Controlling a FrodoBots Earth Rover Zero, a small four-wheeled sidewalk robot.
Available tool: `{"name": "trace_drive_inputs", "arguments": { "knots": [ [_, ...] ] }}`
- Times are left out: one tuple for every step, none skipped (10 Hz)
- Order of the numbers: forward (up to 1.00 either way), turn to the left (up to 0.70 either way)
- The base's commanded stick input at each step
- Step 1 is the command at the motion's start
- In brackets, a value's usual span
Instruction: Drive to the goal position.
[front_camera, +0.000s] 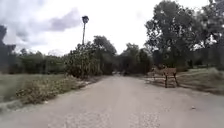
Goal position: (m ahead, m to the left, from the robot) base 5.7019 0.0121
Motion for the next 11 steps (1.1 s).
{"name": "trace_drive_inputs", "arguments": {
  "knots": [
    [1.00,0.01],
    [1.00,0.01],
    [1.00,0.01],
    [1.00,0.01],
    [1.00,0.01],
    [1.00,0.01],
    [1.00,0.01],
    [1.00,0.01],
    [1.00,0.01],
    [1.00,0.01],
    [1.00,0.01]
  ]
}}
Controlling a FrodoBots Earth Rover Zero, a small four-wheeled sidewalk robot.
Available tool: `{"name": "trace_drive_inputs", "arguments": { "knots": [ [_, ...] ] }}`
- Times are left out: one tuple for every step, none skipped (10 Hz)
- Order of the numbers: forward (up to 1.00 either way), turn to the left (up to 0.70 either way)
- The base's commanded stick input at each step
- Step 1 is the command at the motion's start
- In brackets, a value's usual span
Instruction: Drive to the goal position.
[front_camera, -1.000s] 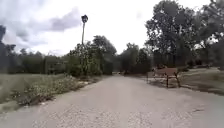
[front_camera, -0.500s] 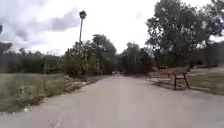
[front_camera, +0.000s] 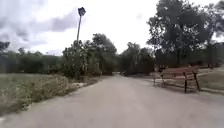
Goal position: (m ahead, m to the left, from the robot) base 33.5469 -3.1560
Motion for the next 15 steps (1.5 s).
{"name": "trace_drive_inputs", "arguments": {
  "knots": [
    [1.00,0.01],
    [1.00,0.01],
    [1.00,0.01],
    [1.00,0.01],
    [1.00,0.01],
    [1.00,0.01],
    [1.00,0.01],
    [1.00,0.01],
    [1.00,0.01],
    [1.00,0.01],
    [1.00,0.01],
    [1.00,0.01],
    [1.00,0.01],
    [1.00,0.01],
    [1.00,0.01]
  ]
}}
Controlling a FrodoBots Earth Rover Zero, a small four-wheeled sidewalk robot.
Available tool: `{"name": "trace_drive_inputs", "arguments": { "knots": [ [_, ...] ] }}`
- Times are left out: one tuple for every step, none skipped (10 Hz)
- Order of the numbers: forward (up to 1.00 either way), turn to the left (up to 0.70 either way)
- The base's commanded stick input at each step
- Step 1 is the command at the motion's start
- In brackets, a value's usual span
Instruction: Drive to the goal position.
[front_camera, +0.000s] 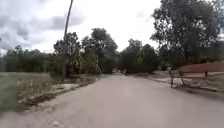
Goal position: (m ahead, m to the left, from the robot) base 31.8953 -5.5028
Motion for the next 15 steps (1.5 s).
{"name": "trace_drive_inputs", "arguments": {
  "knots": [
    [1.00,0.01],
    [1.00,0.01],
    [1.00,0.01],
    [1.00,0.01],
    [1.00,0.01],
    [1.00,0.01],
    [1.00,0.01],
    [1.00,0.01],
    [1.00,0.01],
    [1.00,0.01],
    [1.00,0.01],
    [1.00,0.01],
    [1.00,0.01],
    [1.00,0.01],
    [1.00,0.01]
  ]
}}
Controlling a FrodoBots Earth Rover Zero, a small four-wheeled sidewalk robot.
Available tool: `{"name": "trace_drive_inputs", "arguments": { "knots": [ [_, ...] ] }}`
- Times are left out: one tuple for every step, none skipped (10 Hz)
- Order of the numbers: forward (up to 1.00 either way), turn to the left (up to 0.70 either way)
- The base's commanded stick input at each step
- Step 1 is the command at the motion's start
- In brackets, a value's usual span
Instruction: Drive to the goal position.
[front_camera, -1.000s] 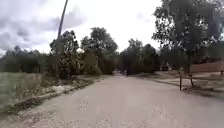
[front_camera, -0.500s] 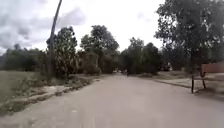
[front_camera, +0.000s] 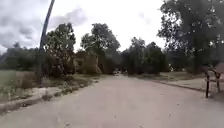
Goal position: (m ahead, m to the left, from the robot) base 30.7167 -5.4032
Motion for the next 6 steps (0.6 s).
{"name": "trace_drive_inputs", "arguments": {
  "knots": [
    [1.00,0.01],
    [1.00,0.01],
    [1.00,0.01],
    [1.00,0.01],
    [1.00,0.01],
    [1.00,0.01]
  ]
}}
